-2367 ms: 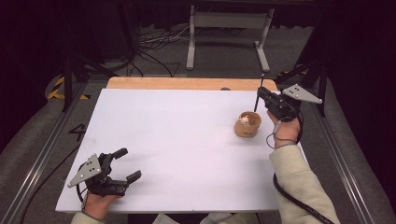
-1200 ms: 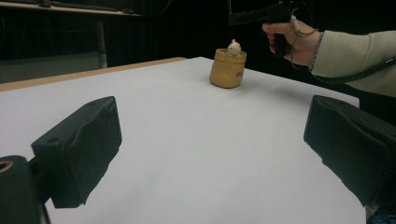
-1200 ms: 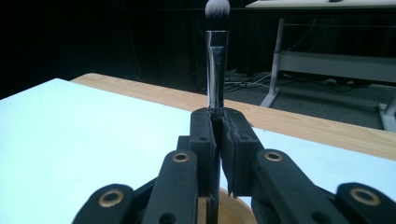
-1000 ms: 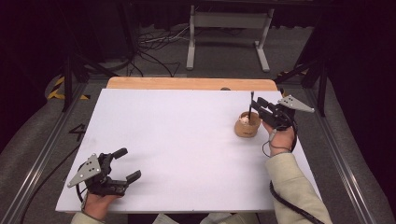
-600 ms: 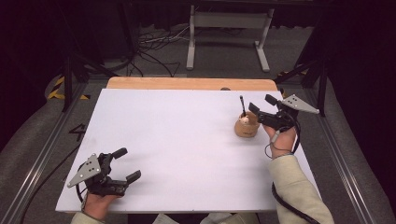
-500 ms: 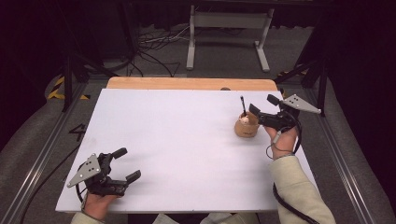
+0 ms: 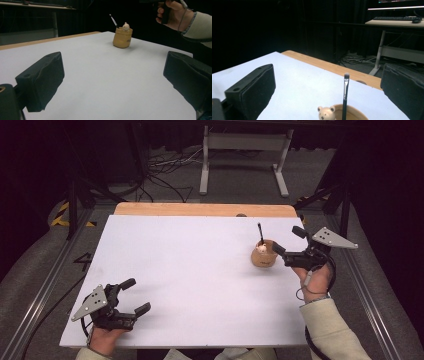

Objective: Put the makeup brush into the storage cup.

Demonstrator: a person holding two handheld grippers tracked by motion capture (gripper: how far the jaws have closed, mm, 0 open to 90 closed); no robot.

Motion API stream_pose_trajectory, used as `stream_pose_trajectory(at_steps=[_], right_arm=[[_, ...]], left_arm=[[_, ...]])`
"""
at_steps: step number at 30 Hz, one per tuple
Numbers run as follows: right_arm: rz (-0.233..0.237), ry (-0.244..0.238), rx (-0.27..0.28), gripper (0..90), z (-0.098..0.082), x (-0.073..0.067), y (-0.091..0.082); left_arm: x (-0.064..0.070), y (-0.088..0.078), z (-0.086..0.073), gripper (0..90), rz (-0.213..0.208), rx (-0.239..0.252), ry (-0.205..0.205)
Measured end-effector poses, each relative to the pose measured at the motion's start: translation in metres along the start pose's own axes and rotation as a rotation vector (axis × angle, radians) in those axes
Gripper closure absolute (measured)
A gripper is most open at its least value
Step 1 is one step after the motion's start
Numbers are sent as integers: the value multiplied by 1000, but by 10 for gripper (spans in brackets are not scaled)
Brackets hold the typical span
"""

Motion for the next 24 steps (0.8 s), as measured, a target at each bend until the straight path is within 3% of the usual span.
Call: stream_pose_trajectory(at_steps=[5,6,12,24], right_arm=[[25,-2,-12,0,-4,-6,-11],[50,-1,-26,0,-9,-9,-15],[98,-25,-55,0,-21,-19,-23],[146,-37,-65,0,-47,-33,-30]], left_arm=[[0,0,0,39,3,1,0],[0,0,0,39,1,-1,-1],[0,1,1,39,1,0,5],[0,1,0,39,-4,-9,10]])
Point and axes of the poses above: each handheld gripper's, and its own axes: y roughly forward along the jaws, z roughly out of its top, x roughly to its right, the point moved 2 cm from there along y, roughly forward along the jaws, and after that the axes turned 3 degrees about z, right-handed, at the moved point
